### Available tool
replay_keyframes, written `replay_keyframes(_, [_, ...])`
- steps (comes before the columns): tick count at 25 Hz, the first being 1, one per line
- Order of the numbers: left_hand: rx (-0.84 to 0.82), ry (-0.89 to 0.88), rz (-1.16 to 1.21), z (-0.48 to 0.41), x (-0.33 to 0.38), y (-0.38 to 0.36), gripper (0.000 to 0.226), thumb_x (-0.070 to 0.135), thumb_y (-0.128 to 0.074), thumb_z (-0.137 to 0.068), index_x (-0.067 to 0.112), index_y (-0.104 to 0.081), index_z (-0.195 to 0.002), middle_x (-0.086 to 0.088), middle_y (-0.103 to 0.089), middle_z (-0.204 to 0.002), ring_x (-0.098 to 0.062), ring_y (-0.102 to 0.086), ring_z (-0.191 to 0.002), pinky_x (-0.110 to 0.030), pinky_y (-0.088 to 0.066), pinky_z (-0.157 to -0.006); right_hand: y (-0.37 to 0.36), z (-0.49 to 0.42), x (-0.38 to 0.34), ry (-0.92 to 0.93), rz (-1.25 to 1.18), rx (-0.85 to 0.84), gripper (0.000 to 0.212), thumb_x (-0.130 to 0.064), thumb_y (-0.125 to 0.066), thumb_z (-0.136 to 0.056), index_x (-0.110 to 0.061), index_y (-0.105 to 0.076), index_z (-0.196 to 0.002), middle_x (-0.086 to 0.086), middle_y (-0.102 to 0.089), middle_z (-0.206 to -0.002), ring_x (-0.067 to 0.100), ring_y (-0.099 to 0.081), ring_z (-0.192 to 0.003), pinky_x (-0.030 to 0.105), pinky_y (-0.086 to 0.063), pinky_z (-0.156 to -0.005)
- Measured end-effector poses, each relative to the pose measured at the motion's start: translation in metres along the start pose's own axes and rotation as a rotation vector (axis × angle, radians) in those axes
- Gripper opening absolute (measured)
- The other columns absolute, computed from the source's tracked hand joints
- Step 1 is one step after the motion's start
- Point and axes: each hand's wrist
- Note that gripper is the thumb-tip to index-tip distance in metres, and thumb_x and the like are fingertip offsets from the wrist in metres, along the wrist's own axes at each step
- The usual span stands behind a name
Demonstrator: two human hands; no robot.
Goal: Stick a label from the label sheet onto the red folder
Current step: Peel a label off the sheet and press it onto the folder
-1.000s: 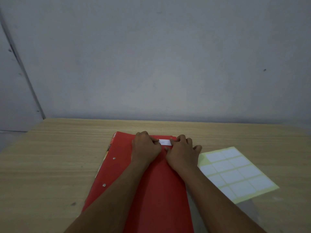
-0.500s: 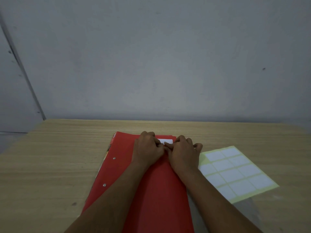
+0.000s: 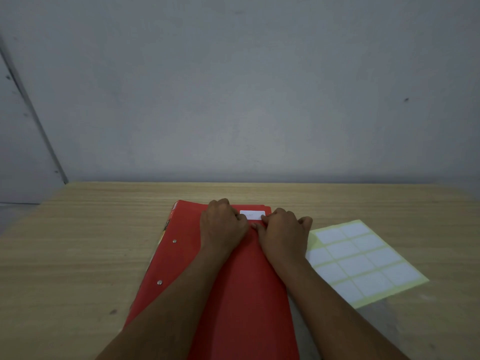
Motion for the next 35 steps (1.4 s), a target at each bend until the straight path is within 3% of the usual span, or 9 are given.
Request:
replay_keyframes(2, [-0.017, -0.074, -0.001, -0.0003, 0.0, -0.0017, 0.025, 0.021, -0.051, -0.077, 0.01, -0.059, -0.056, -0.001, -0.048, -0.065, -0.023, -0.051, -0.074, -0.032, -0.031, -0.06, -0.0001, 0.0, 0.0014, -0.002, -0.006, -0.009, 0.036, -0.053, -0.047, -0.097, -0.029, -0.073, -0.105, -0.007, -0.062, -0.101, 0.016, -0.055, -0.098, 0.04, -0.024, -0.084])
replay_keyframes(4, [-0.052, -0.125, 0.011, -0.0003, 0.001, -0.0028, 0.029, 0.025, -0.052, -0.079, 0.015, -0.079, -0.082, 0.0, -0.057, -0.072, -0.023, -0.054, -0.08, -0.031, -0.034, -0.062, -0.0015, -0.0005, 0.001, -0.007, -0.01, -0.027, 0.034, -0.048, -0.044, -0.099, -0.03, -0.072, -0.107, -0.008, -0.059, -0.105, 0.015, -0.052, -0.102, 0.04, -0.024, -0.085])
replay_keyframes(12, [-0.131, -0.104, -0.026, -0.0004, 0.0056, 0.0004, 0.061, 0.047, -0.034, -0.072, 0.026, -0.076, -0.112, 0.005, -0.052, -0.074, -0.02, -0.049, -0.085, -0.036, -0.044, -0.075, -0.0055, -0.0049, -0.0001, 0.031, -0.012, -0.139, 0.037, -0.038, -0.037, -0.098, -0.036, -0.061, -0.125, -0.002, -0.044, -0.119, 0.02, -0.04, -0.113, 0.046, -0.023, -0.09])
replay_keyframes(17, [-0.116, -0.094, -0.084, -0.0033, 0.0043, -0.0042, 0.047, 0.048, -0.038, -0.078, 0.019, -0.074, -0.085, 0.007, -0.043, -0.062, -0.019, -0.05, -0.08, -0.033, -0.038, -0.067, -0.0069, -0.0056, 0.0, 0.045, -0.018, -0.154, 0.039, -0.043, -0.034, -0.1, -0.044, -0.055, -0.133, -0.001, -0.044, -0.122, 0.021, -0.038, -0.116, 0.048, -0.023, -0.094])
replay_keyframes(20, [-0.039, -0.034, -0.072, -0.0014, 0.003, -0.0059, 0.037, 0.041, -0.05, -0.082, 0.021, -0.079, -0.092, 0.008, -0.042, -0.06, -0.018, -0.045, -0.075, -0.036, -0.042, -0.07, -0.0083, -0.0032, -0.0019, 0.024, -0.013, -0.122, 0.039, -0.039, -0.034, -0.099, -0.031, -0.06, -0.126, -0.001, -0.045, -0.121, 0.021, -0.04, -0.115, 0.048, -0.025, -0.094])
replay_keyframes(25, [-0.051, 0.006, -0.101, -0.0011, 0.0034, -0.0045, 0.034, 0.036, -0.05, -0.08, 0.019, -0.078, -0.09, -0.004, -0.063, -0.074, -0.024, -0.056, -0.082, -0.037, -0.043, -0.073, -0.0089, -0.004, -0.0017, -0.018, -0.033, -0.108, 0.037, -0.045, -0.041, -0.096, -0.023, -0.064, -0.114, -0.003, -0.047, -0.118, 0.02, -0.042, -0.113, 0.046, -0.024, -0.091])
replay_keyframes(29, [-0.051, -0.029, -0.113, 0.001, 0.0021, -0.0034, 0.033, 0.035, -0.05, -0.077, 0.018, -0.046, -0.05, -0.003, -0.049, -0.059, -0.022, -0.051, -0.064, -0.032, -0.031, -0.057, -0.0095, -0.0025, 0.0011, 0.018, -0.041, -0.038, 0.034, -0.045, -0.047, -0.096, -0.026, -0.071, -0.109, -0.003, -0.056, -0.111, 0.019, -0.05, -0.109, 0.043, -0.025, -0.092])
replay_keyframes(31, [-0.064, -0.082, -0.095, 0.0015, 0.0029, -0.0025, 0.036, 0.032, -0.05, -0.075, 0.016, -0.037, -0.046, -0.004, -0.047, -0.054, -0.021, -0.047, -0.057, -0.032, -0.031, -0.052, -0.0083, -0.002, 0.0008, 0.031, -0.036, -0.006, 0.032, -0.043, -0.049, -0.096, -0.023, -0.073, -0.102, -0.002, -0.061, -0.104, 0.021, -0.055, -0.104, 0.042, -0.026, -0.094])
replay_keyframes(35, [-0.099, -0.172, -0.038, 0.001, 0.0033, -0.0049, 0.034, 0.03, -0.05, -0.075, 0.009, -0.042, -0.049, -0.005, -0.047, -0.051, -0.023, -0.045, -0.053, -0.032, -0.03, -0.049, -0.0088, -0.0003, 0.0007, 0.02, -0.049, 0.014, 0.039, -0.041, -0.043, -0.101, -0.018, -0.071, -0.086, -0.002, -0.062, -0.096, 0.02, -0.057, -0.097, 0.041, -0.026, -0.093])
Point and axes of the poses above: each hand's wrist, its own z-axis away from the middle knuckle, its own y-axis out of the back of the hand, x = y × z
